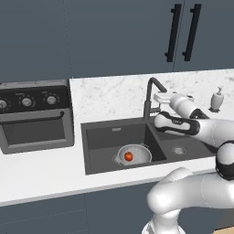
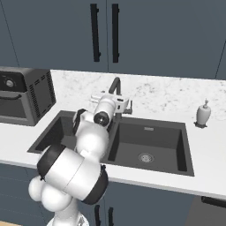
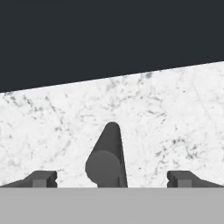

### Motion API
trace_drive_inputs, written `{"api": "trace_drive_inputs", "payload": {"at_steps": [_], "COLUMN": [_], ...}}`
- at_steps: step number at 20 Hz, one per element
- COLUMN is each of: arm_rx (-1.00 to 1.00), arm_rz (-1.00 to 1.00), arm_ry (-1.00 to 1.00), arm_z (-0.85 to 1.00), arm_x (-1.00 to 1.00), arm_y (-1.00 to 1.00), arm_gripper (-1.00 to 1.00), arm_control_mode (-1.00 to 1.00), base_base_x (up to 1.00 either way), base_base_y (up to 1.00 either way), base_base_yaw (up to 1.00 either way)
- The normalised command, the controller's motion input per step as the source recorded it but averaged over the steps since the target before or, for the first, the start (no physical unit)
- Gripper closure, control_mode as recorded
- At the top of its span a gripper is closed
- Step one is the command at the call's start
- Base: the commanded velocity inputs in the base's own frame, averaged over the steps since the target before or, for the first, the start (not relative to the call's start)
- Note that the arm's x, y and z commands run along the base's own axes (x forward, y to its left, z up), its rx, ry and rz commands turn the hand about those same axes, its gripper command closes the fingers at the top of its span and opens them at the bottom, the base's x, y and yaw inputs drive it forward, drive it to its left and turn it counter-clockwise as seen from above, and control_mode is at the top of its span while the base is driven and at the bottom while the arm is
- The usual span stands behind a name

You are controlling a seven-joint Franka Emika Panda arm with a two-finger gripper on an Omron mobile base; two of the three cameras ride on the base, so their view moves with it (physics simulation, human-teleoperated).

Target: Put the colander in the sink, put the apple in the colander, and turn on the sink faucet and pour water over the colander.

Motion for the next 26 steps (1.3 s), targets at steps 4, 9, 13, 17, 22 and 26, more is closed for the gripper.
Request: {"api": "trace_drive_inputs", "payload": {"at_steps": [4, 9, 13, 17, 22, 26], "arm_rx": [0.0, 0.0, 0.0, 0.0, 0.0, 0.0], "arm_rz": [-0.03, -0.02, -0.01, 0.0, 0.0, 0.0], "arm_ry": [0.0, 0.0, 0.0, 0.0, 0.0, 0.0], "arm_z": [0.0, 0.0, 0.0, 0.04, 0.08, 0.07], "arm_x": [0.17, 0.14, 0.14, 0.15, 0.05, 0.0], "arm_y": [0.13, 0.13, 0.09, 0.02, 0.0, 0.0], "arm_gripper": [-1.0, -1.0, -1.0, -1.0, -1.0, -1.0], "arm_control_mode": [-1.0, -1.0, -1.0, -1.0, -1.0, -1.0], "base_base_x": [0.0, 0.0, 0.0, 0.0, 0.0, 0.0], "base_base_y": [0.0, 0.0, 0.0, 0.0, 0.0, 0.0], "base_base_yaw": [0.0, 0.0, 0.0, 0.0, 0.0, 0.0]}}
